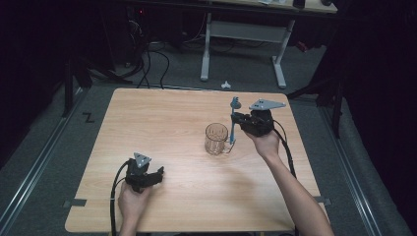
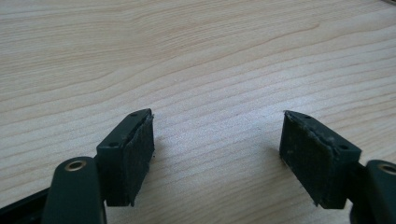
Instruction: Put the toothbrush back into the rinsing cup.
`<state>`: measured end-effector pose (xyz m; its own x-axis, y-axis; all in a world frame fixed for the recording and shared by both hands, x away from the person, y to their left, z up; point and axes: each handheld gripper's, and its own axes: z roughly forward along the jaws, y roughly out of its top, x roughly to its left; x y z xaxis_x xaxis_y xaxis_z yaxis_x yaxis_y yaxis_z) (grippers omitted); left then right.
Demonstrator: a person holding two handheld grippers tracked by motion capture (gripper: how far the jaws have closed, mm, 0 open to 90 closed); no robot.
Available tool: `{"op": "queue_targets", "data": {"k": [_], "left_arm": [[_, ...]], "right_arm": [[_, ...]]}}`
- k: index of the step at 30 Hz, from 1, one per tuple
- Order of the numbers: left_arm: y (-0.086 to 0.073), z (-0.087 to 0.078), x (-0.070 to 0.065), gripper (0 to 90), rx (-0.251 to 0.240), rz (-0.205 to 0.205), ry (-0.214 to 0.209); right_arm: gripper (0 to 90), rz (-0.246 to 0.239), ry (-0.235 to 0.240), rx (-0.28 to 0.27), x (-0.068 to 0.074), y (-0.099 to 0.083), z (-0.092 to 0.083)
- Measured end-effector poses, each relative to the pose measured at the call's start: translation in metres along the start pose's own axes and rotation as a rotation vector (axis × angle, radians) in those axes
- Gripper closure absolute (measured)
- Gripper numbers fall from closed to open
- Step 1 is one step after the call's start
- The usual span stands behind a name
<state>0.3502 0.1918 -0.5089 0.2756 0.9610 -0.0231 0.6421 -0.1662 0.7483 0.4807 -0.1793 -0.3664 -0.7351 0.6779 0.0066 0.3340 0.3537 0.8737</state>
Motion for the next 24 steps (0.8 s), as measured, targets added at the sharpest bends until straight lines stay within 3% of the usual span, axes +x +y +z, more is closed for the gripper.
{"op": "queue_targets", "data": {"k": [24], "left_arm": [[0.0,0.0,0.0,26.8,0.002,0.002,0.003]], "right_arm": [[79.4,0.007,-0.016,-0.005,0.003,-0.022,-0.006]]}}
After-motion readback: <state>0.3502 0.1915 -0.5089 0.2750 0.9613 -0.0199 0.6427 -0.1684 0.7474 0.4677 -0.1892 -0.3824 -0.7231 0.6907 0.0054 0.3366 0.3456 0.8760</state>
